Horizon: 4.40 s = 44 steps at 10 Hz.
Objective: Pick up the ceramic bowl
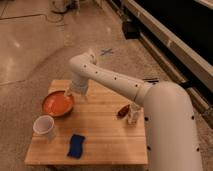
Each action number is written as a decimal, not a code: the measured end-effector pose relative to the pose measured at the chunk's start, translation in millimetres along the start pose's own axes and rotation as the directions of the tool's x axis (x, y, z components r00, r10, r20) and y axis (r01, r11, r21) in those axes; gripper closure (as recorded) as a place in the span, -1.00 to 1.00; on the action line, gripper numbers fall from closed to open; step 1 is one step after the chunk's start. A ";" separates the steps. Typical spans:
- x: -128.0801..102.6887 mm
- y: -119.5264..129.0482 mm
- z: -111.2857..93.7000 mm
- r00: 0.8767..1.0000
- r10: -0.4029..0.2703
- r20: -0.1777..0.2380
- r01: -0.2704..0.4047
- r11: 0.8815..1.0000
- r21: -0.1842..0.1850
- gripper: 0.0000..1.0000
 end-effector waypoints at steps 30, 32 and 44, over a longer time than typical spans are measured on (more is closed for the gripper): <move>27.0 -26.3 71.2 0.992 -0.116 -0.044 0.113 0.992 -0.063 -0.60; 32.1 -27.2 95.0 0.991 -0.128 -0.045 0.125 0.990 -0.066 -0.60; 41.0 -26.4 129.4 0.996 -0.086 0.008 0.086 0.996 -0.017 1.00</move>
